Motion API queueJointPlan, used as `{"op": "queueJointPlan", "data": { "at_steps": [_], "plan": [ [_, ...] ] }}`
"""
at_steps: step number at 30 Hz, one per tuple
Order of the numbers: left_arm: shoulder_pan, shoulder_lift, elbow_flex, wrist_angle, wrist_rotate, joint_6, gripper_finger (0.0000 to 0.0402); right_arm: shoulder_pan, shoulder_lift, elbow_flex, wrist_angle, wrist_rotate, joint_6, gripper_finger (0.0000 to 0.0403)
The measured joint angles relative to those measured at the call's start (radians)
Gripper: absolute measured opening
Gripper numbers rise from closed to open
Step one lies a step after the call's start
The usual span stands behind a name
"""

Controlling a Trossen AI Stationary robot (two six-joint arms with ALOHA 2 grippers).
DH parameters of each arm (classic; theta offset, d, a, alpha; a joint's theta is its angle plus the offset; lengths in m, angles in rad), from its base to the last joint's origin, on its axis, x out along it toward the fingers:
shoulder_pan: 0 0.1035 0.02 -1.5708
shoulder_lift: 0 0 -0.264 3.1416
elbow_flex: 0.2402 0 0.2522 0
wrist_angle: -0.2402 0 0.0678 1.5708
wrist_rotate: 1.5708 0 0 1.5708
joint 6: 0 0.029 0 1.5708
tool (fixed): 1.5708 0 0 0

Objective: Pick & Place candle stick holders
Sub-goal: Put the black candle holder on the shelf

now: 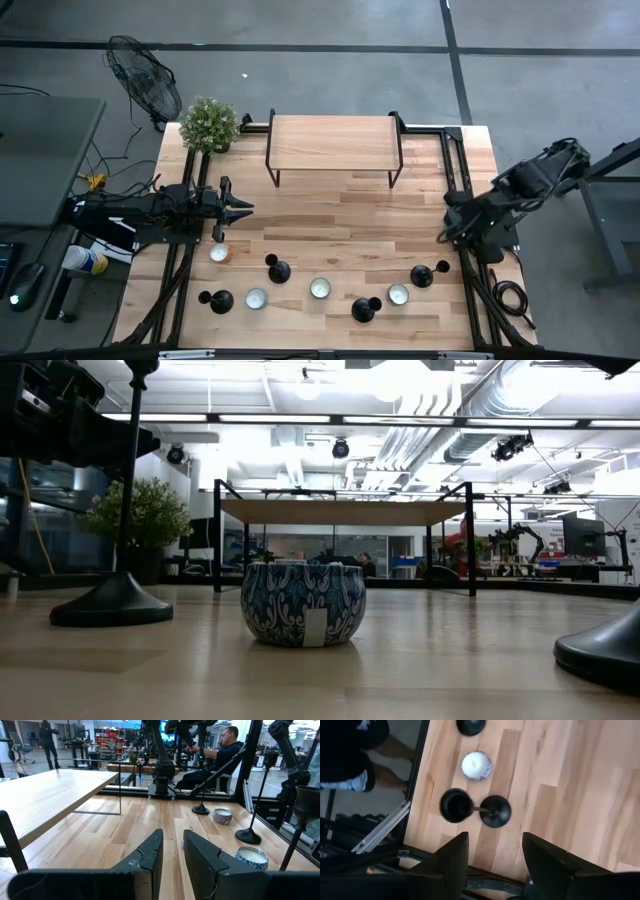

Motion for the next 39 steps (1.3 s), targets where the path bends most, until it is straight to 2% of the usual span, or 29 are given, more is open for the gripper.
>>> {"op": "queueJointPlan", "data": {
  "at_steps": [9,15,39],
  "plan": [
    [0.0,0.0,0.0,0.0,0.0,0.0,0.0074,0.084,0.102,0.0,0.036,0.01,0.001,0.0162],
    [0.0,0.0,0.0,0.0,0.0,0.0,0.0074,0.089,0.146,0.0,0.091,0.018,0.002,0.0154],
    [0.0,0.0,0.0,0.0,0.0,0.0,0.0074,0.089,0.232,-0.001,0.031,0.049,0.043,0.0153]
  ]
}}
